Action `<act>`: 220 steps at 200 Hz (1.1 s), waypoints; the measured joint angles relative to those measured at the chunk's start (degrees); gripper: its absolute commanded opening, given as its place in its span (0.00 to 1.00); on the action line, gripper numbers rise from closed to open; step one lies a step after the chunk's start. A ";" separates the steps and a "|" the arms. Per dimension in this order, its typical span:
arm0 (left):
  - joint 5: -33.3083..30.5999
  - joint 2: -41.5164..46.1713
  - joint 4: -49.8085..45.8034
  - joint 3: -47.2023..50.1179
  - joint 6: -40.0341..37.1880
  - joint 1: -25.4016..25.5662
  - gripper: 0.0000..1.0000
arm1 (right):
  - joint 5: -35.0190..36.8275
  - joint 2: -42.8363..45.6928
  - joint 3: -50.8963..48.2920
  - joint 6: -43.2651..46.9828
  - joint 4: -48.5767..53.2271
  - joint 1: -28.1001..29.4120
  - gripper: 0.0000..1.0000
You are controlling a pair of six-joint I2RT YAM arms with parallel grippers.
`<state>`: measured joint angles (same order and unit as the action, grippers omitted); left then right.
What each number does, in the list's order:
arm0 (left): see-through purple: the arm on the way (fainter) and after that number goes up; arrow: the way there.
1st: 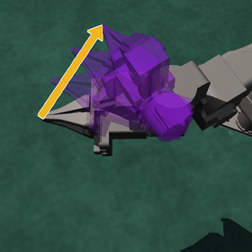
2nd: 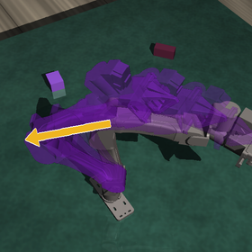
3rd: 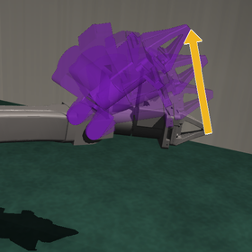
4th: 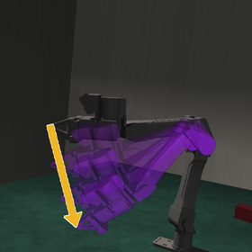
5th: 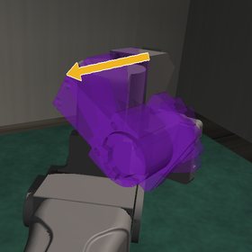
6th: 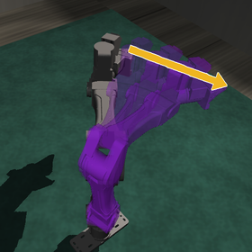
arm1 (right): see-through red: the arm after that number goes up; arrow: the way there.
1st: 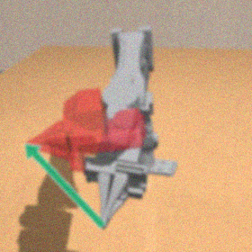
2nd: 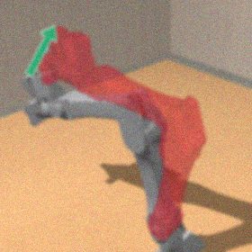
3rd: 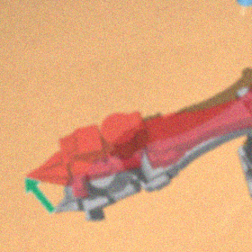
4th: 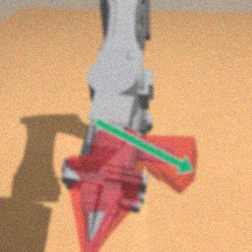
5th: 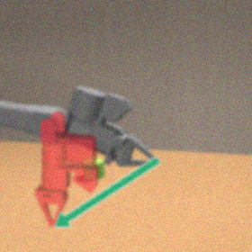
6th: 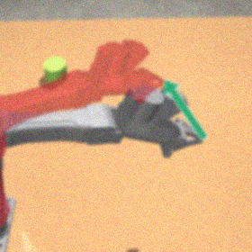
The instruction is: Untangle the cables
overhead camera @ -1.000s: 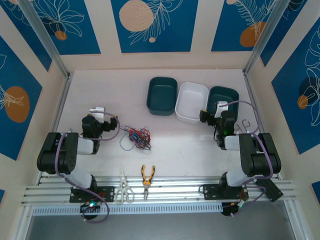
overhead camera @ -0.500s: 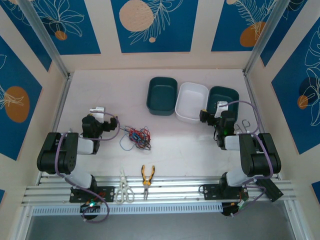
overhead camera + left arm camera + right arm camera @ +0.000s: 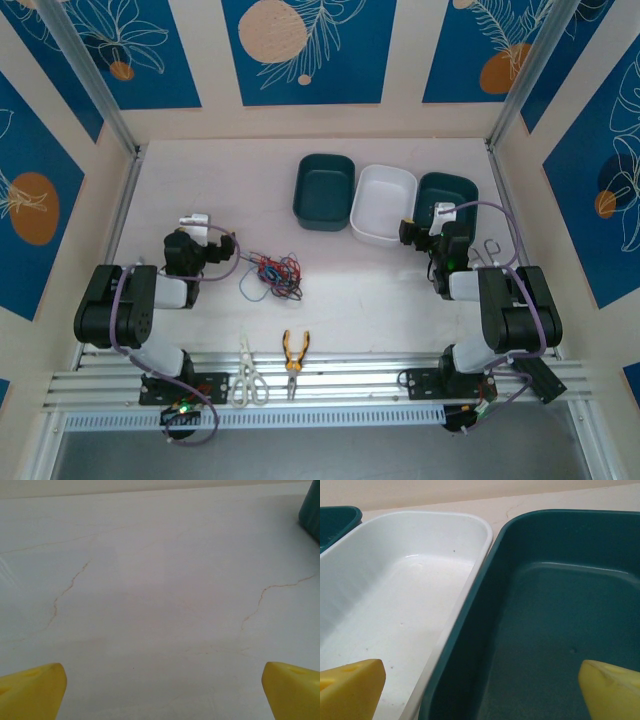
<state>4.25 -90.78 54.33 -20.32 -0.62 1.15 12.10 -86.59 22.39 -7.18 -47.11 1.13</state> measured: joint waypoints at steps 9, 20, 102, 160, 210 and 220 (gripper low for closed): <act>0.11 0.00 0.00 0.00 0.00 0.00 1.00 | -0.02 0.00 0.00 0.00 0.00 0.00 0.99; 0.17 0.00 0.00 0.00 0.00 0.00 1.00 | 0.00 0.00 0.00 0.00 0.00 0.00 0.99; -3.23 13.09 -7.02 0.00 0.31 0.00 1.00 | 1.20 2.64 2.64 -0.83 7.30 -0.07 0.99; -6.05 27.78 -22.32 -2.60 10.62 0.00 1.00 | 5.35 16.00 5.79 -1.57 20.94 0.63 0.99; -5.55 33.94 -41.31 -9.46 23.17 0.83 1.00 | 11.04 25.75 17.29 -6.97 41.68 7.37 0.99; -5.33 34.67 -44.70 -9.66 25.18 1.68 1.00 | 11.74 26.21 19.50 -8.68 45.42 9.22 0.99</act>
<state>-1.08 -56.12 9.63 -29.98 24.56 2.83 23.83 -60.38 41.89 -15.86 -1.69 10.35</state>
